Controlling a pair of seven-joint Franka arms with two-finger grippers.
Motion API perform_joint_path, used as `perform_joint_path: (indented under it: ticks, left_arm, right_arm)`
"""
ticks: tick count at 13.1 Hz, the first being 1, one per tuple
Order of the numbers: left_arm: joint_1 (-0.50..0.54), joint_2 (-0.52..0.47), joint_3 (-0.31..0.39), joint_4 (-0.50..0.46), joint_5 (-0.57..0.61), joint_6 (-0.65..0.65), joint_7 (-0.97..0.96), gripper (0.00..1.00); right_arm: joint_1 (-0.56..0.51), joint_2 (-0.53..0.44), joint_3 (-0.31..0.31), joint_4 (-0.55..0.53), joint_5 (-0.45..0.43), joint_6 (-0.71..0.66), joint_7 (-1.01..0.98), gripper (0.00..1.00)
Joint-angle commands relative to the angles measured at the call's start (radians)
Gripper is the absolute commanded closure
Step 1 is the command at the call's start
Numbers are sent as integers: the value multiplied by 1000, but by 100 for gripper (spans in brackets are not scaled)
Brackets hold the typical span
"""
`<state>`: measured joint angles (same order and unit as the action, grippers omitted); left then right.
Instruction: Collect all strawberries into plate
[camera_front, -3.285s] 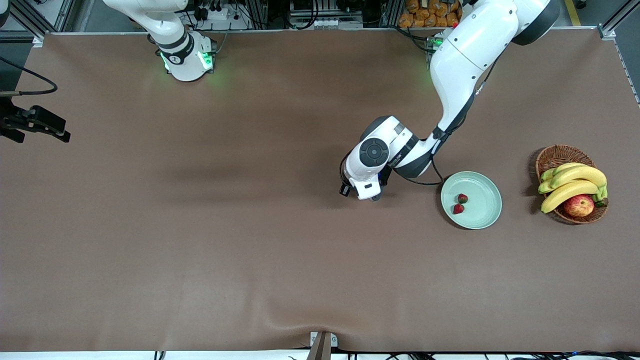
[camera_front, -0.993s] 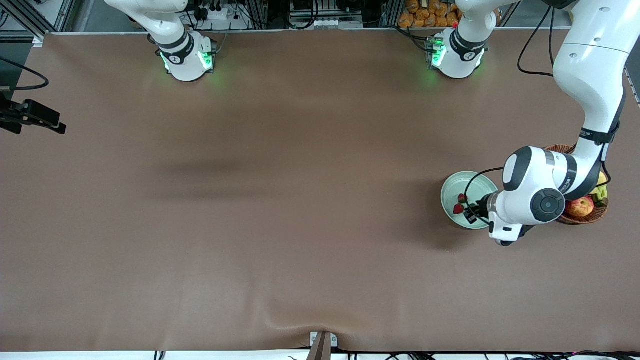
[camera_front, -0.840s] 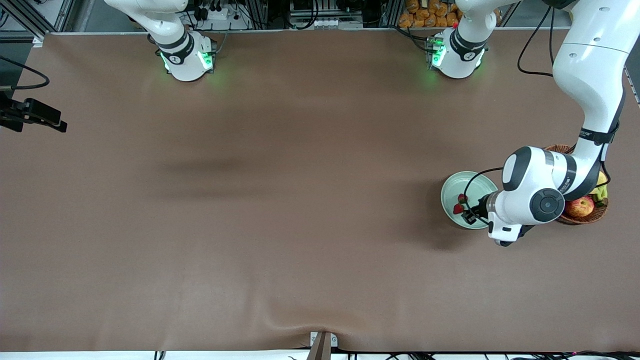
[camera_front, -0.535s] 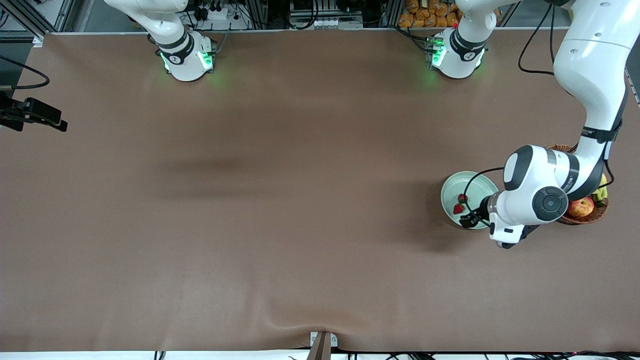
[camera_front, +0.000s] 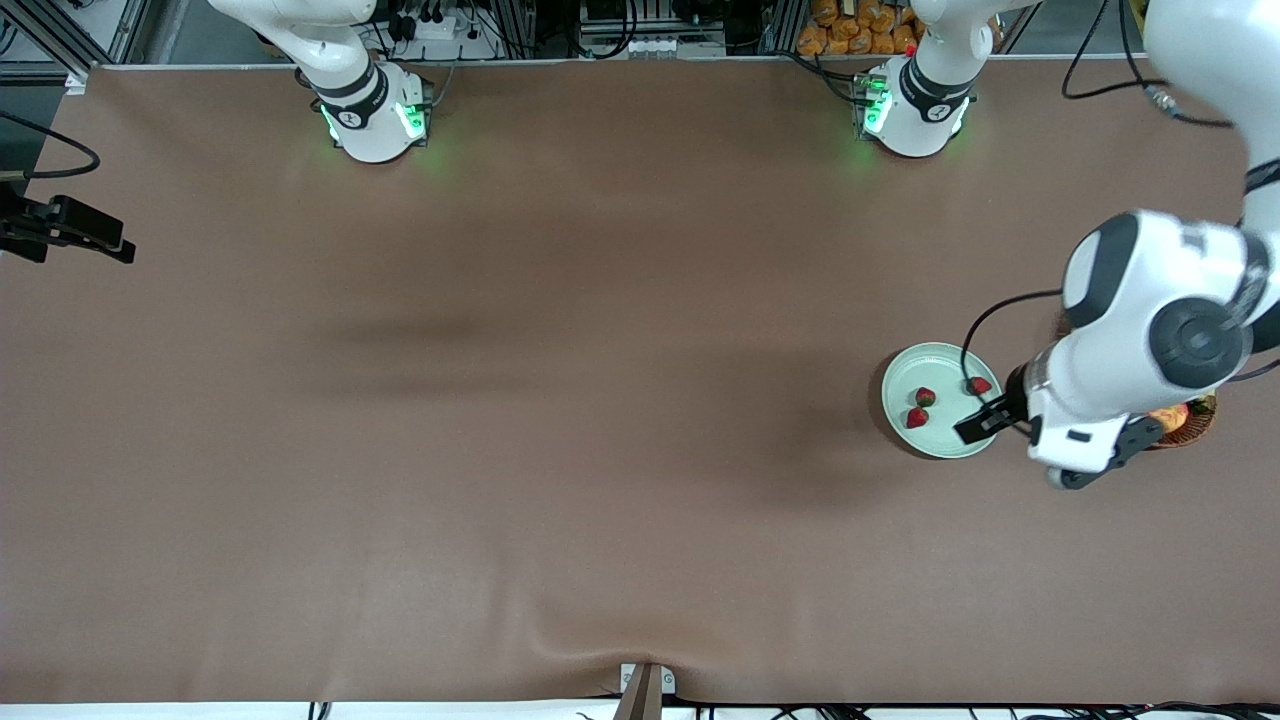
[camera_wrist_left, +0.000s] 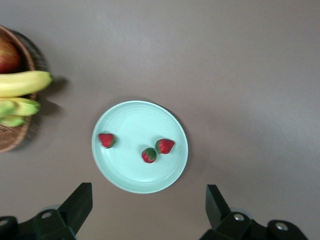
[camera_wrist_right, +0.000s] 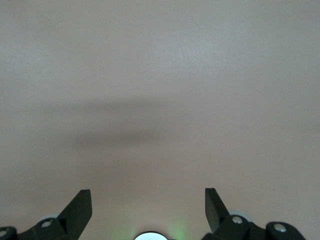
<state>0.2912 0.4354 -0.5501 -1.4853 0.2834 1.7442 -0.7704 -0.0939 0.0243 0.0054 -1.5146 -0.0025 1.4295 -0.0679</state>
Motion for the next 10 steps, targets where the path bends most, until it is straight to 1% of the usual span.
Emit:
perform_joint_path:
  ticks: [1, 3, 5, 7, 9, 10]
  left_arm:
    - [8, -81, -10, 20, 6, -58, 100, 0]
    - [6, -168, -31, 20, 5, -89, 164, 0]
    - [11, -240, -34, 22, -48, -112, 218, 0]
    - [22, -261, -27, 33, -81, -117, 316, 0]
    - [52, -258, -27, 86, -113, -159, 382, 0]
    - [51, -264, -16, 92, -148, -169, 420, 0]
  right_arm:
    - [10, -3, -2, 8, -13, -11, -3, 0]
    - [10, -3, -2, 8, -14, -9, -4, 0]
    - [10, -3, -2, 8, -14, -11, -4, 0]
    - [10, -3, -2, 8, -14, -11, -4, 0]
    - [10, -3, -2, 8, -14, -11, -4, 0]
    - [10, -3, -2, 8, -14, -11, -4, 0]
